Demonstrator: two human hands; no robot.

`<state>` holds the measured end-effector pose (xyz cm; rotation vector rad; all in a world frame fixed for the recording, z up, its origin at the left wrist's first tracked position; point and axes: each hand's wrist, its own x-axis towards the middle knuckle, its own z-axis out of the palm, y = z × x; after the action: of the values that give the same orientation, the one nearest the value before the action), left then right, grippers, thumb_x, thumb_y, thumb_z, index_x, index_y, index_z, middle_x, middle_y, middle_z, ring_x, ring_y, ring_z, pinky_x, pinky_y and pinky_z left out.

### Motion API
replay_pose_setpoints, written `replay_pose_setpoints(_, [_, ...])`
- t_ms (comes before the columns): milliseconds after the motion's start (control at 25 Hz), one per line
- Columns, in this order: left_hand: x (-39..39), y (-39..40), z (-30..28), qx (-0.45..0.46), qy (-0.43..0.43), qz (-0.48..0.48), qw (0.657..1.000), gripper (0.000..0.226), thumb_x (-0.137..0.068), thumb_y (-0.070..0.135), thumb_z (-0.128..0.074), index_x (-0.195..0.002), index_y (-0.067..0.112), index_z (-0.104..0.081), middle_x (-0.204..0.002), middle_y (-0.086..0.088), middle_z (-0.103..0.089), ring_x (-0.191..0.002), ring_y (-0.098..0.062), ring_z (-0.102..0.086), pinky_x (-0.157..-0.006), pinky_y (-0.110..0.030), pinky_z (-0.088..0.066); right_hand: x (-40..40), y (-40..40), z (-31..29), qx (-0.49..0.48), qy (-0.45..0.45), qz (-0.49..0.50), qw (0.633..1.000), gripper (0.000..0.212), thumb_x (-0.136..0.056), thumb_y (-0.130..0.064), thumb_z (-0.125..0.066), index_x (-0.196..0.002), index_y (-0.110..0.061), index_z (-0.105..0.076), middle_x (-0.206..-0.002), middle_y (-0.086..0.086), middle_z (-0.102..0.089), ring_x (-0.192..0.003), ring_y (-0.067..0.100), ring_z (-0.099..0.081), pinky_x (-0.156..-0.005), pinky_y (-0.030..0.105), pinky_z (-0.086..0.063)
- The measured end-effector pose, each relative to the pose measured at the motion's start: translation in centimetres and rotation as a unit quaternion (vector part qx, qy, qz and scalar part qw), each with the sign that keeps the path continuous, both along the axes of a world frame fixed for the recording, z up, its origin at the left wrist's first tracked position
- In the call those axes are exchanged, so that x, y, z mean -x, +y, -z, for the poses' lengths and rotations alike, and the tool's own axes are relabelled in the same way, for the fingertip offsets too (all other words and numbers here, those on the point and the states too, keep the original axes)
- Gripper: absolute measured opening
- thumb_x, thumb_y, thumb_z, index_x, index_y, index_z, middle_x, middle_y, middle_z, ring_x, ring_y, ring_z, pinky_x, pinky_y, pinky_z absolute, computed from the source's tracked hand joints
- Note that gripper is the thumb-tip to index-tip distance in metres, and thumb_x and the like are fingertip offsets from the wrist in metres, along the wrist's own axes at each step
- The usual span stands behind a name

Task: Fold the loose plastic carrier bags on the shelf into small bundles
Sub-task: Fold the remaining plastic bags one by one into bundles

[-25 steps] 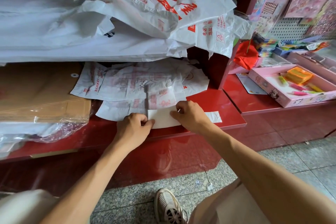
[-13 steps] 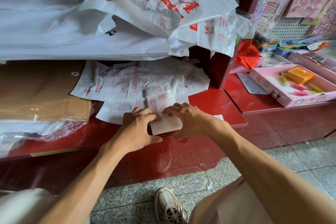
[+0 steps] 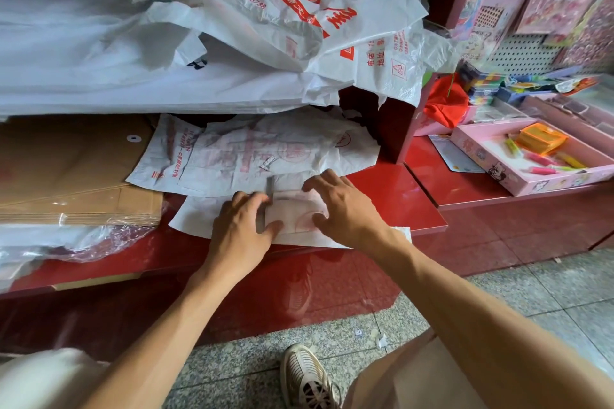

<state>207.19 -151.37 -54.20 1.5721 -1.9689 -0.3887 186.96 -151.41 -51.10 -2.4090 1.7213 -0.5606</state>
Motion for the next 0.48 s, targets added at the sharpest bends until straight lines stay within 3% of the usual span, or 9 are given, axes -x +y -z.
replay_pose_setpoints(120, [0.22,-0.1,0.12,-0.015,-0.057,0.061,0.996,0.065,-0.07,0.072,-0.059,-0.116,0.026,-0.066,-0.125,0.014,-0.054,-0.112,-0.017,-0.05,-0.095,-0.042,-0.044,-0.11,0.19,-0.61,-0.074,0.085,-0.064,0.992,0.058,-0.085,-0.033,-0.062,-0.14,-0.025,-0.046,-0.138,-0.006,-0.049,-0.118,0.02,-0.045,-0.093,0.037,-0.044])
replay_pose_setpoints(280, [0.15,-0.31,-0.41,-0.005,-0.054,0.092,0.994,0.071,-0.06,0.075,-0.054,-0.117,0.033,-0.063,-0.112,0.017,-0.063,-0.105,-0.016,-0.052,-0.087,-0.039,-0.044,0.27,-0.26,-0.7,-0.08,0.095,-0.049,0.991,0.058,-0.079,-0.015,-0.059,-0.135,-0.022,-0.047,-0.126,-0.004,-0.061,-0.113,0.022,-0.05,-0.088,0.036,-0.044])
replay_pose_setpoints(400, [0.2,-0.4,-0.47,-0.048,-0.036,0.095,0.994,0.063,-0.061,0.071,-0.057,-0.11,0.033,-0.067,-0.11,0.016,-0.059,-0.109,-0.013,-0.05,-0.093,-0.04,-0.042,0.01,-0.44,-0.54,-0.041,-0.006,-0.031,0.999,0.038,-0.084,-0.013,-0.053,-0.121,-0.017,-0.058,-0.104,0.0,-0.071,-0.099,0.023,-0.059,-0.079,0.035,-0.048])
replay_pose_setpoints(480, [0.37,-0.31,-0.57,-0.069,0.03,0.082,0.994,0.046,-0.068,0.063,-0.061,-0.096,0.028,-0.072,-0.101,0.014,-0.062,-0.1,-0.011,-0.055,-0.089,-0.037,-0.044,-0.02,-0.44,-0.78,-0.056,-0.105,-0.004,0.993,0.03,-0.085,-0.009,-0.051,-0.113,-0.013,-0.061,-0.089,0.0,-0.071,-0.083,0.022,-0.063,-0.068,0.032,-0.046])
